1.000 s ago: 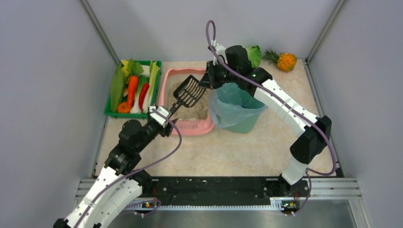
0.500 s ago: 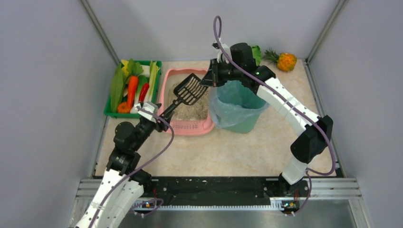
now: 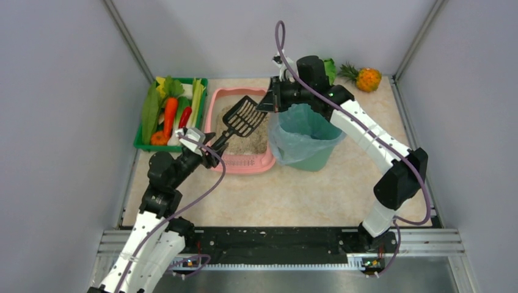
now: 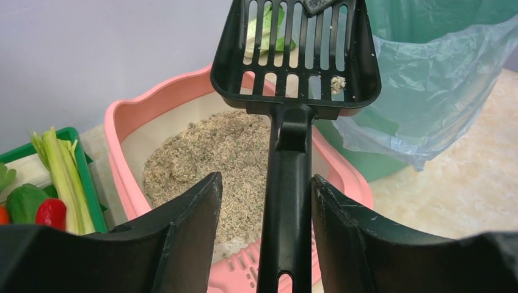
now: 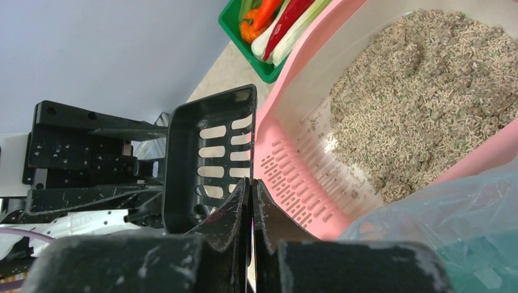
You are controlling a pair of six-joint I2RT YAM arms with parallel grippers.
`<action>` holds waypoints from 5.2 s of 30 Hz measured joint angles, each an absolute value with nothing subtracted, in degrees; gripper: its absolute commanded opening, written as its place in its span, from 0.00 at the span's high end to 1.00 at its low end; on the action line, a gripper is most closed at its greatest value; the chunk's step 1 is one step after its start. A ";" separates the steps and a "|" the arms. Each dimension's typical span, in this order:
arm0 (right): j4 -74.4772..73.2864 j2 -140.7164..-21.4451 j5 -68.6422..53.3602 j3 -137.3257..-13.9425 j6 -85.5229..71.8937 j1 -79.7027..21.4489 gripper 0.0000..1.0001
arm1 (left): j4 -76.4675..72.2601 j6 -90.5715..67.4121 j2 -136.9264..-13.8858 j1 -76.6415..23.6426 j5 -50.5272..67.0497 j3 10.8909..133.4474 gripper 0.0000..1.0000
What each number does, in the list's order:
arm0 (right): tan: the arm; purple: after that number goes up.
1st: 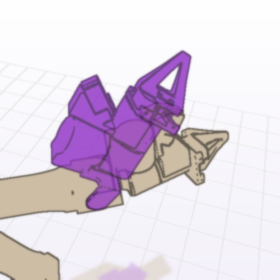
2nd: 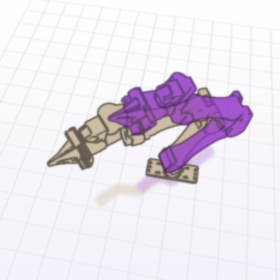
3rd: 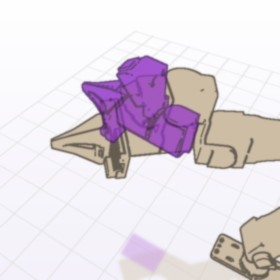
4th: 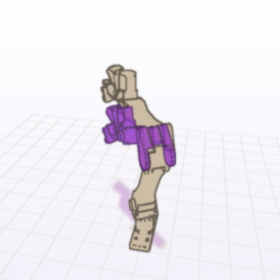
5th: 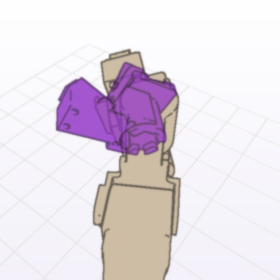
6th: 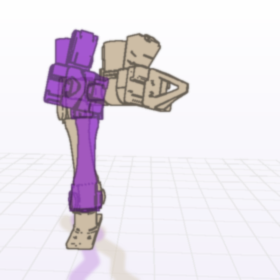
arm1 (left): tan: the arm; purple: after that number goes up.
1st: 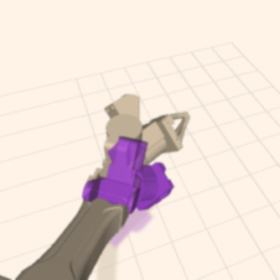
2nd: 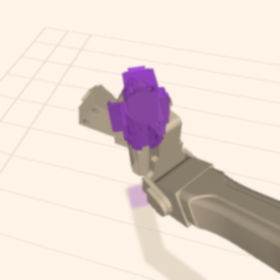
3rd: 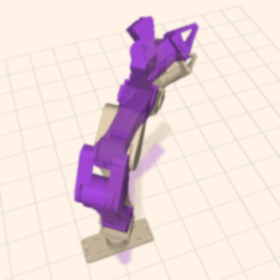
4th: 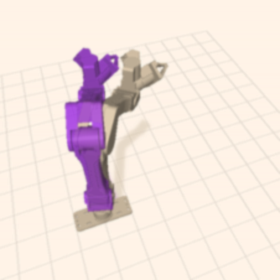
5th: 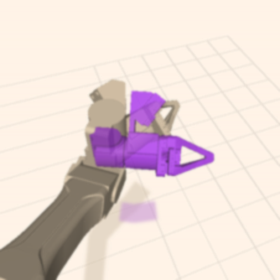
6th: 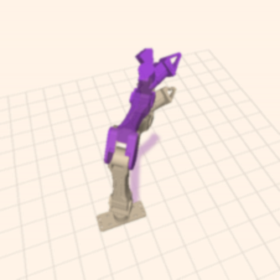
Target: Clean the litter box
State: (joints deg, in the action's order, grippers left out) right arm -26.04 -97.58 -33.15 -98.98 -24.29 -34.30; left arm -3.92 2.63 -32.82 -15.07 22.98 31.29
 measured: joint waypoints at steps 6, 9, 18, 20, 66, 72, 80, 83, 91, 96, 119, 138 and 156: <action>-25.78 -97.58 -33.28 -98.98 -24.53 -34.06 1.00 | -3.88 3.36 -34.59 -15.03 25.15 31.62 0.41; -25.71 -97.58 -33.32 -98.98 -24.71 -33.87 1.00 | -3.90 3.60 -35.40 -15.03 25.85 31.77 0.44; -24.93 -97.58 -33.17 -98.98 -25.30 -33.76 1.00 | -5.30 2.96 -36.53 -15.00 27.18 31.83 0.87; -24.91 -97.58 -33.08 -98.98 -25.30 -33.56 1.00 | -5.52 3.01 -36.69 -15.00 27.75 32.03 1.00; -26.46 -58.43 22.72 -76.07 -2.81 -33.74 0.11 | 67.92 -12.16 -83.53 -16.97 6.42 89.27 1.00; -26.55 -56.25 25.61 -75.37 -0.62 -33.74 0.11 | 72.29 -12.82 -90.30 -19.11 2.83 94.06 1.00; -26.17 -52.53 31.92 -74.11 2.68 -33.74 0.08 | 75.20 -13.47 -98.15 -19.97 -0.75 99.09 1.00; -25.69 -51.37 34.89 -73.10 4.08 -33.74 0.07 | 75.48 -13.63 -101.03 -20.16 -0.97 100.40 1.00; -23.07 -46.70 40.45 -69.36 7.51 -33.74 0.07 | 75.55 -13.96 -104.16 -20.53 -1.19 100.49 1.00; -21.85 -45.78 41.54 -68.99 8.67 -33.74 0.07 | 75.70 -14.94 -106.04 -20.56 -1.78 100.75 1.00; -21.02 -43.99 42.50 -67.09 9.41 -33.74 0.07 | 67.72 -16.69 -113.16 -19.55 -3.33 100.62 1.00; -21.02 -43.68 43.38 -66.00 9.52 -33.74 0.06 | 59.37 -17.47 -114.93 -16.71 -2.37 98.43 1.00; -20.97 -43.55 43.46 -65.23 9.58 -33.74 0.06 | 44.12 -17.28 -113.78 -16.51 -2.33 86.76 1.00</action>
